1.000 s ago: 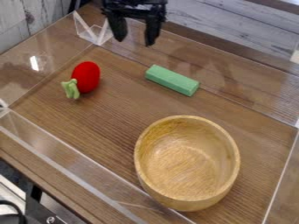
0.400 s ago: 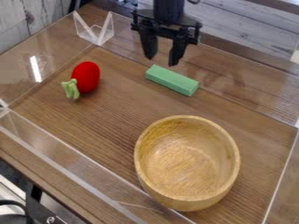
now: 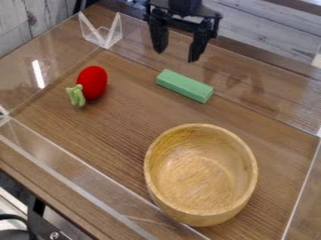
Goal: Move the red object to the left side of the table
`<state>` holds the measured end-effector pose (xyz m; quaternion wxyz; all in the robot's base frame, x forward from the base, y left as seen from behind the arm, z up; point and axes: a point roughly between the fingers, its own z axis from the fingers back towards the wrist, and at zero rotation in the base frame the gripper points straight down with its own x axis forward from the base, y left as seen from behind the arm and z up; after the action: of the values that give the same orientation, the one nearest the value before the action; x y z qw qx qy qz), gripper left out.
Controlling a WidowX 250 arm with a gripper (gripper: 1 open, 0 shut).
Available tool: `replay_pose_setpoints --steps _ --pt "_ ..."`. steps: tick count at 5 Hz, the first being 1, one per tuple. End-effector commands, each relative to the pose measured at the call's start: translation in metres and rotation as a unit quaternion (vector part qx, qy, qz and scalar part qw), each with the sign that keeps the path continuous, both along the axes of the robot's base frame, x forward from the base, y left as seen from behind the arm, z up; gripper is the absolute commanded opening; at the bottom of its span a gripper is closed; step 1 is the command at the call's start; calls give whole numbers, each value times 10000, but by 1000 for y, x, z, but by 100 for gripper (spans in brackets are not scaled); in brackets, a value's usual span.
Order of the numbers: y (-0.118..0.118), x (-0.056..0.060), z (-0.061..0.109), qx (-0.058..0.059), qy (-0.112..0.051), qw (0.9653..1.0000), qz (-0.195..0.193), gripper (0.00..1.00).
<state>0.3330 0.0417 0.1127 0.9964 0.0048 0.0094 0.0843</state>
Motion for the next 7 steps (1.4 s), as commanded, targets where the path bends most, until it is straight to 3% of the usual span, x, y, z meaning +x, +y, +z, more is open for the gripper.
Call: replay_pose_setpoints --steps 1,2,3,5,7 --pt "1 -5 38 104 -355 9992 -180 100" --pt "-7 -18 44 142 -284 9987 -406 100" --pt "-20 -26 38 172 -197 9992 -315 100" --pt "-32 -29 33 256 -215 9994 -78 100" --pt "-9 -33 32 340 -258 9981 446 100"
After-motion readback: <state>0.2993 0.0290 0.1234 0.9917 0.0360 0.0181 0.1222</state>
